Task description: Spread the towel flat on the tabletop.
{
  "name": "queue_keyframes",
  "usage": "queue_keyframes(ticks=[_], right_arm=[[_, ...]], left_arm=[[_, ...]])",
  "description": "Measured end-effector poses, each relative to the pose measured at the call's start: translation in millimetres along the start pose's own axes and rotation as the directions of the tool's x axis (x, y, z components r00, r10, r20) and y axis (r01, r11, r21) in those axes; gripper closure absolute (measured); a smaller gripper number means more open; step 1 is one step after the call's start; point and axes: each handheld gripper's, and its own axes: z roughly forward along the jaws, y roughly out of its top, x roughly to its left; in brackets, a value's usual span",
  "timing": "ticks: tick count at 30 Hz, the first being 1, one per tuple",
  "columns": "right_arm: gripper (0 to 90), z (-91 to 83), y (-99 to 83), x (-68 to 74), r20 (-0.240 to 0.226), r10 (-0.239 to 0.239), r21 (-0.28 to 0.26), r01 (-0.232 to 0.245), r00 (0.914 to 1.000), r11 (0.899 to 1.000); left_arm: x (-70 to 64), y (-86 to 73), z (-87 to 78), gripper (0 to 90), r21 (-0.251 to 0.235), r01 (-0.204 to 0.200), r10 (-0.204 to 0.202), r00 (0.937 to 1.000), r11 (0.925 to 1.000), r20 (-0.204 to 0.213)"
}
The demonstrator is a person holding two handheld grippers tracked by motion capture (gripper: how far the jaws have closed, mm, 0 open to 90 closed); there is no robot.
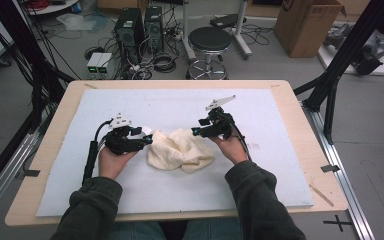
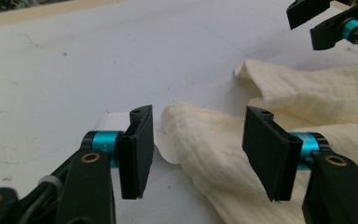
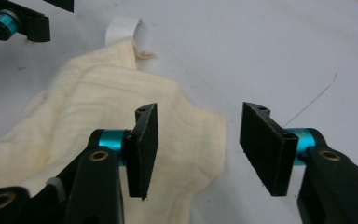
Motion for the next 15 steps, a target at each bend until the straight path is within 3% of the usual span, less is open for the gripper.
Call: queue_keyframes(ticks=[6,11,15], right_arm=[[54.0,23.7,-7.6,-9.3,0.012,0.014,0.062,-0.014,0.9998,0.998],[58.8,34.5,-12.1,-12.3,0.023,0.024,0.101,-0.026,0.9994,0.994],[68.6,41.7,-15.3,-12.9,0.026,0.025,0.139,-0.029,0.9993,0.990]], left_arm=[[5.7,-7.4,17.6,47.7,0.057,0.031,-0.031,0.9995,0.9979,0.007],[6.1,-11.7,26.0,51.1,0.094,0.024,-0.025,0.9996,0.9953,0.010],[5.5,-13.5,29.9,56.3,0.110,0.028,-0.029,0.9995,0.9935,0.008]])
